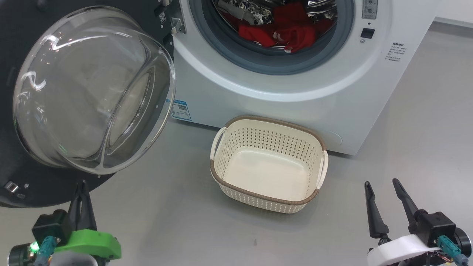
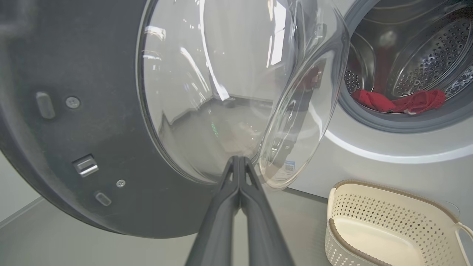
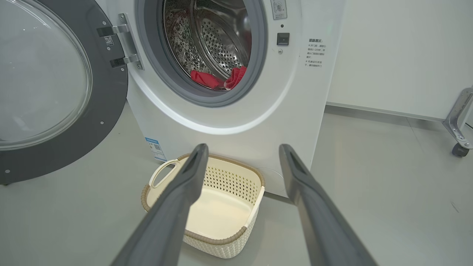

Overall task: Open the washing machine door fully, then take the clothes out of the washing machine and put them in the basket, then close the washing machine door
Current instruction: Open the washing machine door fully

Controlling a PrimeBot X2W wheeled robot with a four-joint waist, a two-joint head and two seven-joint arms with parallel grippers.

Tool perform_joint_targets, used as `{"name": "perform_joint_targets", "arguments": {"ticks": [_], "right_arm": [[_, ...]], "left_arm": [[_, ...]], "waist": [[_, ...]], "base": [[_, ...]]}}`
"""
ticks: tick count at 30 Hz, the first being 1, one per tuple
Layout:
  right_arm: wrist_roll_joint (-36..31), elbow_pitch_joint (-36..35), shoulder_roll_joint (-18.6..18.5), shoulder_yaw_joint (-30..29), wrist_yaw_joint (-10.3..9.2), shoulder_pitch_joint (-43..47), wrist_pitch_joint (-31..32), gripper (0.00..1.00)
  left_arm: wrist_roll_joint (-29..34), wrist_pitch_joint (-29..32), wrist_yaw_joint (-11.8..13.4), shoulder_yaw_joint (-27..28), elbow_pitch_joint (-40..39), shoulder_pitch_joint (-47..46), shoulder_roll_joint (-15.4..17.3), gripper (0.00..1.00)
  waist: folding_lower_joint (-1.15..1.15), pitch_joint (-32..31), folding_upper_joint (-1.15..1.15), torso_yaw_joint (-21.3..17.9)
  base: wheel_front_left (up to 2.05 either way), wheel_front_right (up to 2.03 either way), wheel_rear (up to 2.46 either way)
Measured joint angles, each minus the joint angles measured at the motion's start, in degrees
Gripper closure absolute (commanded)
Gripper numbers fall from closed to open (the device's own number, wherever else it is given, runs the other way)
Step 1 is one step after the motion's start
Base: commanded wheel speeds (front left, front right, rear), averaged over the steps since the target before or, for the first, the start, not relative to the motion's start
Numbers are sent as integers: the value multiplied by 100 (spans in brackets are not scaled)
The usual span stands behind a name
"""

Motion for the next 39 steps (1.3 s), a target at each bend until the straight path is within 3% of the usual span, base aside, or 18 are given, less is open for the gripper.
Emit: {"name": "perform_joint_targets", "arguments": {"ticks": [8,11,12,13,39], "right_arm": [[-70,-16,11,104,0,5,0,0],[-94,-45,15,134,0,5,0,0],[-96,-55,15,147,0,5,0,0],[-102,-67,15,161,0,5,0,0],[-125,-105,88,419,-10,193,0,0]], "left_arm": [[42,0,-216,-467,-256,314,-33,98],[41,0,-287,-610,-290,417,-40,44],[40,0,-301,-638,-304,440,-40,16],[34,0,-303,-669,-313,458,-42,0],[25,66,-225,-934,-503,641,-44,0]], "waist": [[0,-97,0,-85],[0,-121,0,-169],[0,-127,0,-201],[0,-133,0,-237],[0,-369,0,-1688]], "base": [[0,0,0],[0,0,0],[0,0,0],[0,0,0],[0,0,0]]}}
